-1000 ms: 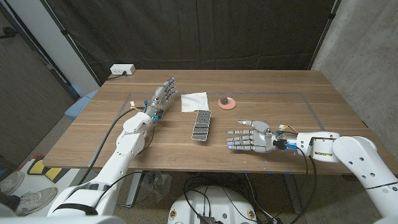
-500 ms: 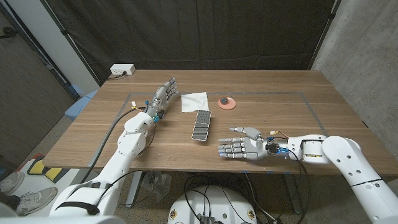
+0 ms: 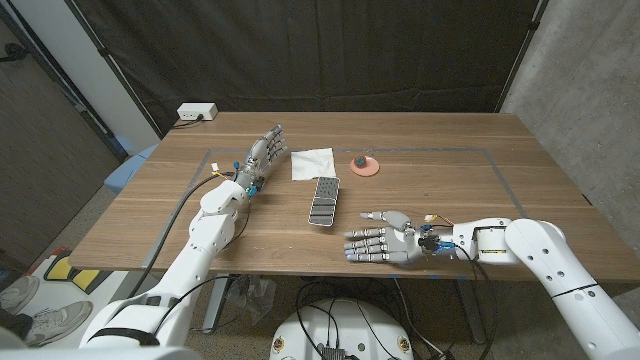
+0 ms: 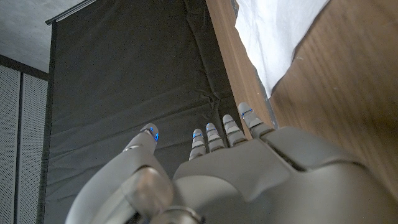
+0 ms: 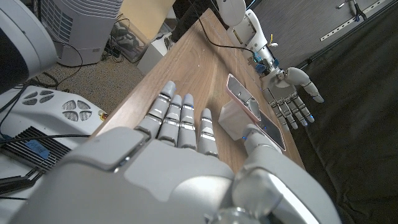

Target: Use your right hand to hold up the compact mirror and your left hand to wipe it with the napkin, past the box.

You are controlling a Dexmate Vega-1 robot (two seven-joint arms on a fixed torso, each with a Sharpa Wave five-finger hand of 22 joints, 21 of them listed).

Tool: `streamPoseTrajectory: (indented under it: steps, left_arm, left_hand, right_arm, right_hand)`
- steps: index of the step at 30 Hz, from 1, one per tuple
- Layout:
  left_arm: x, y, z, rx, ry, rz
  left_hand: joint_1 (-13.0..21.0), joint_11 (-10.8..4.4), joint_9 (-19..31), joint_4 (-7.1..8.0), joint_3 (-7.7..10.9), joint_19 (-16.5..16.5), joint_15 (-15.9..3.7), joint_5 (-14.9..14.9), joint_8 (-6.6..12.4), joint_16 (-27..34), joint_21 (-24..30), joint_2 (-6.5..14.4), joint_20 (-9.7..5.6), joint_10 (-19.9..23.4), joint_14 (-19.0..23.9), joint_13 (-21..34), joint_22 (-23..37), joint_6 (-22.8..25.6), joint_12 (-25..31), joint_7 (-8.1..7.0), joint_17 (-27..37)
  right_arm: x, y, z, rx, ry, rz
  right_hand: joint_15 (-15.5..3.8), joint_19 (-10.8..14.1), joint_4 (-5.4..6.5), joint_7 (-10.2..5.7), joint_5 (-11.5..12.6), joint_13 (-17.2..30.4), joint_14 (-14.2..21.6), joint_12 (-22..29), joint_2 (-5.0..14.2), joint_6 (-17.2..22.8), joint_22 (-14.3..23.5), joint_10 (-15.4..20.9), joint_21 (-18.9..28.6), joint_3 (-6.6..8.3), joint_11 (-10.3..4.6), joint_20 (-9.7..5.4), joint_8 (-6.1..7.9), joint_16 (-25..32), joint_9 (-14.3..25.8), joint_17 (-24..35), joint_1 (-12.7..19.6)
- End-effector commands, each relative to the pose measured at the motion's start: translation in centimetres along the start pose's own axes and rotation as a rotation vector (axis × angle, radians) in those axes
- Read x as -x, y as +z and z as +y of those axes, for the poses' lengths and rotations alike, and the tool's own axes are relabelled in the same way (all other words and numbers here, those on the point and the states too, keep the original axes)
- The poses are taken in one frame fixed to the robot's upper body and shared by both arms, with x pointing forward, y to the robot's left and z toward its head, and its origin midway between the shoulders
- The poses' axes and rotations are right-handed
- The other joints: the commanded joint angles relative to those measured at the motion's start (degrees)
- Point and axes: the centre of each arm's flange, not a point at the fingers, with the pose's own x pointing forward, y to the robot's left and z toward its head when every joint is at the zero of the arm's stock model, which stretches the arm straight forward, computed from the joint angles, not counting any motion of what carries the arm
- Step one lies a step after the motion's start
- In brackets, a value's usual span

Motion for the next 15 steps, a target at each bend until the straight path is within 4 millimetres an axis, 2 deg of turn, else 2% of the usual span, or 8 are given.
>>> streamPoseTrajectory:
  steps: [1, 5, 9, 12, 15]
  left_arm:
    - [0.2, 0.0, -0.1, 0.000, 0.003, 0.006]
    - [0.2, -0.1, -0.1, 0.002, 0.004, 0.007]
    - [0.3, -0.1, -0.1, 0.003, 0.003, 0.009]
    - [0.5, -0.2, -0.1, 0.005, 0.009, 0.010]
    - [0.6, -0.3, 0.0, 0.009, 0.012, 0.011]
  left_hand:
    - [-0.02, -0.25, 0.06, 0.34, 0.13, 0.00, -1.56, -0.08, -0.30, 0.18, -0.25, 0.16, 0.27, -0.44, -0.20, 0.08, 0.26, 0.20, -0.03, -0.13, 0.16]
    - [-0.03, -0.15, 0.06, 0.37, 0.12, 0.00, -1.54, -0.09, -0.34, 0.20, -0.27, 0.16, 0.27, -0.45, -0.17, 0.08, 0.26, 0.22, -0.03, -0.11, 0.16]
    - [-0.06, -0.15, 0.06, 0.40, 0.11, 0.00, -1.54, -0.09, -0.37, 0.22, -0.28, 0.16, 0.22, -0.43, -0.15, 0.08, 0.27, 0.23, -0.02, -0.09, 0.16]
    - [-0.09, -0.18, 0.07, 0.43, 0.10, -0.03, -1.54, -0.10, -0.40, 0.21, -0.31, 0.16, 0.23, -0.47, -0.17, 0.08, 0.27, 0.24, -0.03, -0.07, 0.16]
    - [-0.12, -0.23, 0.07, 0.47, 0.08, -0.01, -1.54, -0.10, -0.42, 0.22, -0.31, 0.17, 0.26, -0.44, -0.16, 0.08, 0.27, 0.27, -0.02, -0.06, 0.17]
  right_arm:
    - [-2.0, -0.5, 0.3, -0.014, 0.042, 0.002]
    - [-2.8, -0.3, 0.5, -0.023, 0.070, -0.006]
    - [-3.6, 0.0, 0.6, -0.029, 0.098, -0.020]
    - [-4.3, 0.3, 0.7, -0.050, 0.129, -0.033]
    - [-4.7, 0.6, 0.9, -0.062, 0.146, -0.048]
  right_hand:
    - [-1.89, 2.82, -0.71, 0.00, 0.00, 0.11, 1.60, -0.24, 0.15, -0.88, 0.12, -0.32, 1.30, 0.44, -0.90, -2.45, -0.54, 0.71, 0.11, -0.02, 1.24]
    - [-1.72, 2.39, -1.23, 0.14, 0.03, 0.11, 1.08, -0.49, 0.07, -1.17, 0.10, -0.95, 1.20, 0.68, -1.05, -2.36, -0.60, 0.38, 0.11, -0.11, 1.79]
    - [-2.43, 2.59, -2.10, 0.31, 0.10, 0.11, 1.21, -0.56, 0.24, -1.58, 0.07, -1.17, 1.32, 1.06, -1.32, -3.00, -0.66, 0.39, 0.15, -0.17, 2.84]
    - [-3.80, 3.53, -2.84, 0.22, 0.09, 0.11, 2.12, -0.58, 0.46, -1.82, 0.05, -1.31, 1.74, 1.35, -1.84, -3.96, -0.60, 0.75, 0.20, -0.07, 3.75]
    - [-3.88, 3.61, -3.45, 0.25, 0.10, 0.11, 2.33, -0.56, 0.50, -1.84, 0.04, -1.31, 1.82, 1.61, -2.00, -4.09, -0.54, 0.76, 0.22, -0.13, 4.49]
